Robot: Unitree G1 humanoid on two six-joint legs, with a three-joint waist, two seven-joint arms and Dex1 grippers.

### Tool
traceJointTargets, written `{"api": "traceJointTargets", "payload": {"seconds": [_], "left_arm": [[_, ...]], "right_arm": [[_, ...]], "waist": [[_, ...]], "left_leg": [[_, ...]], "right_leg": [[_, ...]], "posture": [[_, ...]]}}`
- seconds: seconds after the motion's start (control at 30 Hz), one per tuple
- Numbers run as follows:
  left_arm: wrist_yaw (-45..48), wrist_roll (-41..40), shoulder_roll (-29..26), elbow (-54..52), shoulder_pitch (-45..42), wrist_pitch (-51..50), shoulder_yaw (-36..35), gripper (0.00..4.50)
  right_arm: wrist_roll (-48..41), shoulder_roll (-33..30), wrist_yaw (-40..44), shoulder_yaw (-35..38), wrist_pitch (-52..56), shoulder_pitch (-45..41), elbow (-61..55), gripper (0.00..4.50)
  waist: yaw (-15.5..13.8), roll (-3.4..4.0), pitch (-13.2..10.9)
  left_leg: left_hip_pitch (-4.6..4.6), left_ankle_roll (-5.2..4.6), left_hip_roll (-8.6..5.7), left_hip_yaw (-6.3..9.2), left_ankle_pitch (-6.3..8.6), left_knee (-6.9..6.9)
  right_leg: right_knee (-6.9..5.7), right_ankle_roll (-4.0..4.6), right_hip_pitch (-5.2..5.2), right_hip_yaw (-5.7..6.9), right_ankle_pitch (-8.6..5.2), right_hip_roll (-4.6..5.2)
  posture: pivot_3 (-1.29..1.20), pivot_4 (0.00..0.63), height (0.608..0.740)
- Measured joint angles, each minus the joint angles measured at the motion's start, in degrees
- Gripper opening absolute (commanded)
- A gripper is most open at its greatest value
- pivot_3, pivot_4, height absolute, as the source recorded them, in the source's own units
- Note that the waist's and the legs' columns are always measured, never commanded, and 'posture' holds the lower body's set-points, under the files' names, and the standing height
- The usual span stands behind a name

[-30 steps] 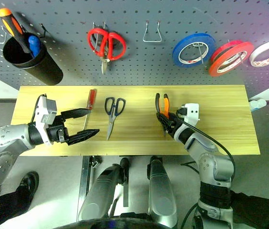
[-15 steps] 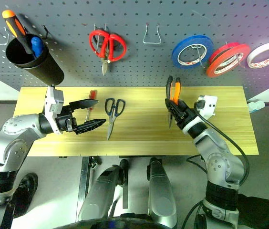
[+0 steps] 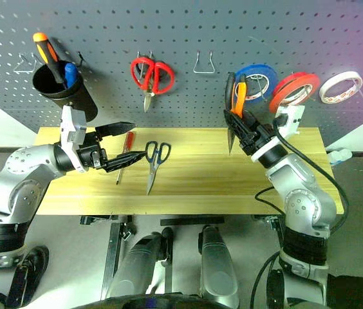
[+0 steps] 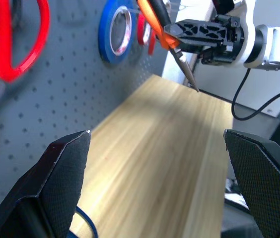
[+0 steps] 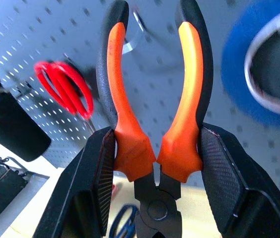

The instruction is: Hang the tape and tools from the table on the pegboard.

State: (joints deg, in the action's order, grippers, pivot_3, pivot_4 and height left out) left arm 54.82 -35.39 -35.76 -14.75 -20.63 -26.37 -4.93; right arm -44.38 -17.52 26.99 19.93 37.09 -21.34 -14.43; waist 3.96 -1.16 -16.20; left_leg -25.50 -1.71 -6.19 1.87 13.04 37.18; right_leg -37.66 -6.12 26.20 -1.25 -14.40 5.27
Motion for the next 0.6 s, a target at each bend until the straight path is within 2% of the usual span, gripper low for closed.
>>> {"api": "traceJointTargets", "payload": {"seconds": [0.23, 0.43, 0.6], "left_arm": [[-0.36, 1.36, 1.55, 1.18, -0.96, 2.29, 0.06, 4.50], [-0.67, 2.32, 2.71, 2.04, -1.05, 3.20, 0.09, 4.50], [-0.74, 2.55, 2.90, 2.82, -2.16, 3.30, 0.23, 4.50]], "right_arm": [[-1.01, -0.47, 0.78, -0.39, -0.50, -4.10, 1.28, 2.13], [-0.89, -0.19, -0.09, -2.04, -1.24, -8.78, 2.02, 2.13], [1.77, 3.02, -0.32, -5.43, -5.17, -13.01, 6.49, 2.13]], "waist": [[-0.02, 0.03, 2.19], [-0.01, 0.05, 2.40], [0.10, 0.03, 2.83]], "left_leg": [[0.09, 0.00, 0.00, -0.01, 0.00, 0.13], [0.13, 0.07, 0.02, -0.02, -0.06, 0.33], [0.13, 0.07, 0.05, -0.01, -0.06, 0.51]], "right_leg": [[-0.15, 0.01, -0.09, -0.03, 0.00, -0.01], [-0.43, 0.07, -0.09, -0.06, 0.04, -0.03], [-0.50, 0.09, -0.10, -0.06, 0.08, -0.09]], "posture": [[-0.11, 0.139, 0.718], [-0.11, 0.136, 0.718], [-0.10, 0.142, 0.718]]}}
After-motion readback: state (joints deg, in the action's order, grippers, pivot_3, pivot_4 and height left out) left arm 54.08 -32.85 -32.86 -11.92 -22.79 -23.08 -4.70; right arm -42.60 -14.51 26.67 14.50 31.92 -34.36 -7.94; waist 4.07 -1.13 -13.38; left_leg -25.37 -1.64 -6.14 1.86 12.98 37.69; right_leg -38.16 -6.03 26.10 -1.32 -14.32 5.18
